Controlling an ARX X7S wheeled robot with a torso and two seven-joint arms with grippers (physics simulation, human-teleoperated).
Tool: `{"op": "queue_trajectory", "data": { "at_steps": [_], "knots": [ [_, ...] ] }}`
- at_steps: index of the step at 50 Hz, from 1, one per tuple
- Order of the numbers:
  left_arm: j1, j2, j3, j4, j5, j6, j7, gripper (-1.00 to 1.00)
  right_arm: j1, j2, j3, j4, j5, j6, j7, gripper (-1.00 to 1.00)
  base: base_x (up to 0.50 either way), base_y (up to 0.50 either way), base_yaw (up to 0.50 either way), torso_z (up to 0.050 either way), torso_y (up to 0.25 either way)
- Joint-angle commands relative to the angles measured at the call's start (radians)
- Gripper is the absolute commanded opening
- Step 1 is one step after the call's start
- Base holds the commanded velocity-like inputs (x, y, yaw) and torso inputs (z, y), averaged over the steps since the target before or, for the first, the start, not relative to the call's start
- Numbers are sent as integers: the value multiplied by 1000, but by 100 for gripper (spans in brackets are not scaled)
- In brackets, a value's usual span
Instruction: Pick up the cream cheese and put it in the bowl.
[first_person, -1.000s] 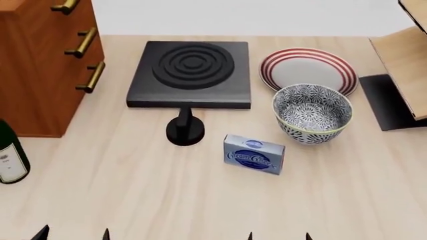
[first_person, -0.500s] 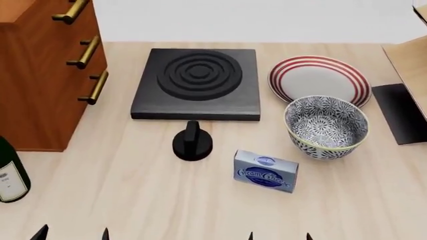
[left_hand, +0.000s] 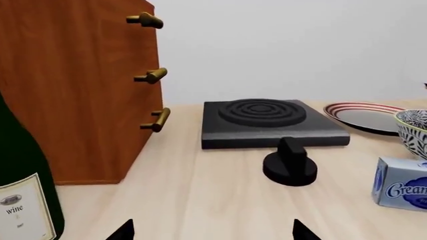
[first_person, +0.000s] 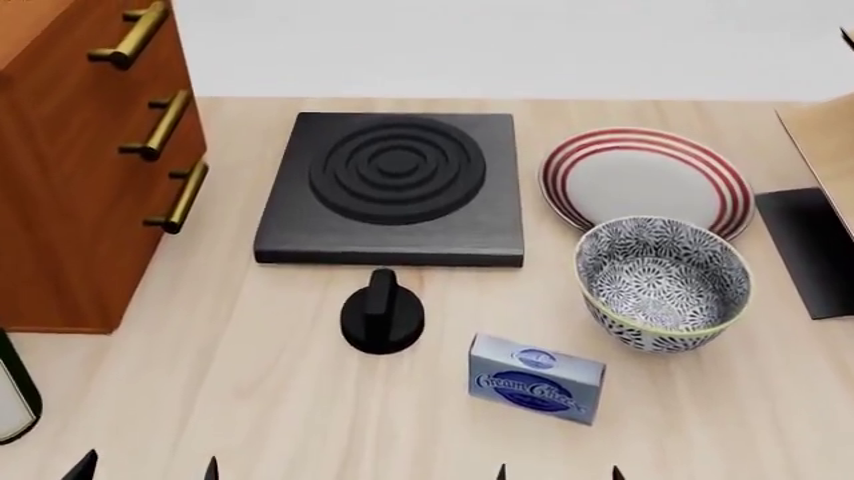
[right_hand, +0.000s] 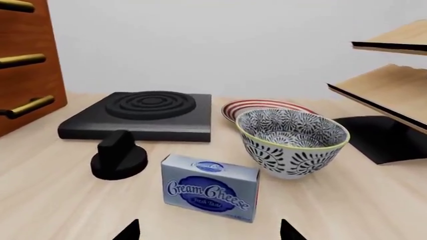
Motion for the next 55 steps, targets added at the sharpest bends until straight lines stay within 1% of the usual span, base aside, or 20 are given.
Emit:
{"op": "queue_trajectory", "data": {
  "at_steps": [1, 55],
  "knots": [
    [-1, -5, 6, 0, -4, 1, -6, 100, 1, 4, -7, 2, 3, -2, 5, 100, 145, 0, 0, 0, 0],
    [-5, -23, 30, -4, -23, 14, -28, 100, 5, 25, -32, -1, 22, -5, 26, 100, 144, 0, 0, 0, 0]
  ]
}}
